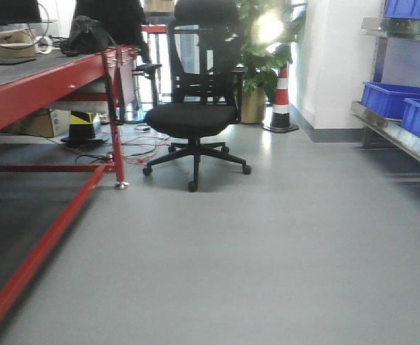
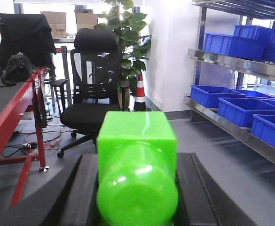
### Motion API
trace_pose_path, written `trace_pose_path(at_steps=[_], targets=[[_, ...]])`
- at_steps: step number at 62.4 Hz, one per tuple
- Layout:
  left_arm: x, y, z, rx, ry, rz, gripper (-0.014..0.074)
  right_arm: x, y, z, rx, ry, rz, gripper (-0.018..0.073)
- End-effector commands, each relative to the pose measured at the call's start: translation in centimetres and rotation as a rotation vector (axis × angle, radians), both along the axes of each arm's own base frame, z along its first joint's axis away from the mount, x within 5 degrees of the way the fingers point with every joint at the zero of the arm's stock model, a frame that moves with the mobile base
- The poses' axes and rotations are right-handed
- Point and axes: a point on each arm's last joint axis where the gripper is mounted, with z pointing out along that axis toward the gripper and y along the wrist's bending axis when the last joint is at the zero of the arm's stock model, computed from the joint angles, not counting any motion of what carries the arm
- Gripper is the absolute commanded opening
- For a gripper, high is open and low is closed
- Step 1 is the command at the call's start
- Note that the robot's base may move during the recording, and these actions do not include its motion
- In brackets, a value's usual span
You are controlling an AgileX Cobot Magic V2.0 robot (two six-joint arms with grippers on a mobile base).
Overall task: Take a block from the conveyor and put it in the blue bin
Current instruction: 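Drive the base away from the conveyor toward the bin shelves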
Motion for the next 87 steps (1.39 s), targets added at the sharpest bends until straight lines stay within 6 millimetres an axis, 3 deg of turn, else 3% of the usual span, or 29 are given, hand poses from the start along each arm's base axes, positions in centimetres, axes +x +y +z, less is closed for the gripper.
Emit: trace_pose_path(at_steps=[1,87], targets=[[-0.1,-0.03,0.22,-0.006,-0.021,-0.006,-0.0111,-0.04,-0.02,0.12,-0.007,-0.02,-0.001,-0.0162],[-0.1,-0.03,0.22,-0.006,-0.021,-0.006,-0.0111,-0.04,-0.02,0.12,-0.007,-0.02,-0.001,-0.0162]])
